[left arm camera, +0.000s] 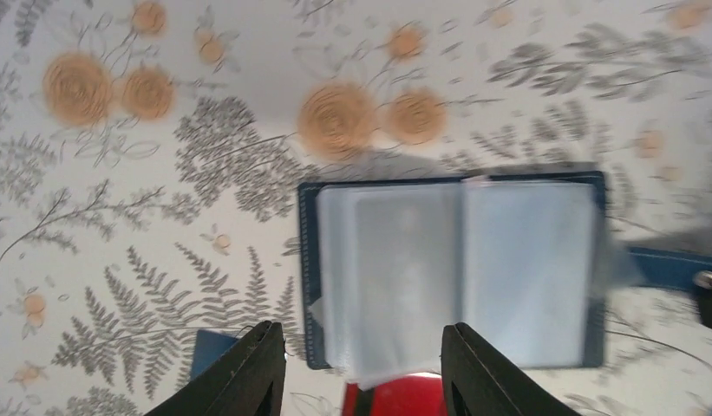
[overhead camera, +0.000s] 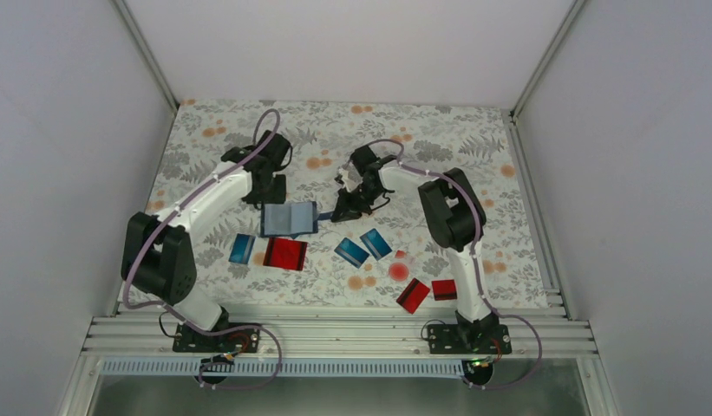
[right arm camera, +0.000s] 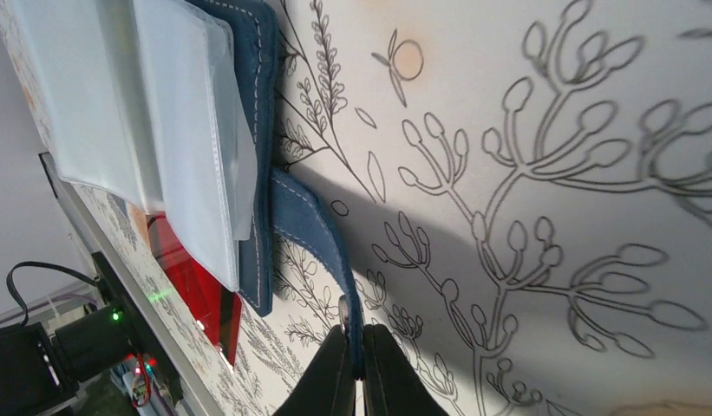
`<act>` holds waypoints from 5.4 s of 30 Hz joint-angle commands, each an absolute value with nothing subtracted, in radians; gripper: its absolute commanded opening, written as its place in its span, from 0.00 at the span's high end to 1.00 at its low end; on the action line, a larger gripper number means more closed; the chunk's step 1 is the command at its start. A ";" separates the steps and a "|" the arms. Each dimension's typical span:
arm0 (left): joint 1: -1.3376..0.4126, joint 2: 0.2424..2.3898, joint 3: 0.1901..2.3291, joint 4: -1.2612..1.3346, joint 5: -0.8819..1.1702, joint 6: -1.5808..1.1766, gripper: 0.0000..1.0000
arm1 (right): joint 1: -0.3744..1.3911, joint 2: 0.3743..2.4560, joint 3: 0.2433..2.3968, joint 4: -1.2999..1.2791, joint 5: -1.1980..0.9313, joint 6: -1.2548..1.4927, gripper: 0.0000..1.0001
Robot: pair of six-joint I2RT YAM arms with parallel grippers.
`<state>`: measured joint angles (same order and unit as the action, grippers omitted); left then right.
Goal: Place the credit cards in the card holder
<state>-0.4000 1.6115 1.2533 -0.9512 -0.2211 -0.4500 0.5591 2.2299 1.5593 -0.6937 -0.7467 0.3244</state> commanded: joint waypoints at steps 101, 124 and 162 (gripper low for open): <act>-1.172 2.097 1.259 -0.367 0.555 -0.750 0.77 | 0.477 0.762 0.319 -0.687 -0.506 1.019 0.79; -0.897 1.678 1.254 -0.530 0.347 -0.657 0.71 | 0.477 1.029 0.695 -0.648 -0.545 0.653 0.96; -0.295 1.526 1.388 -0.245 1.154 -0.464 0.33 | 0.380 1.618 1.440 -0.571 -1.371 0.234 0.96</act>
<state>-0.2752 1.4643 1.2919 -0.1925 1.0412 -0.5488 0.3782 1.6051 1.3956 -0.5671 -1.2800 0.2573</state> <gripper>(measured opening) 0.666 0.042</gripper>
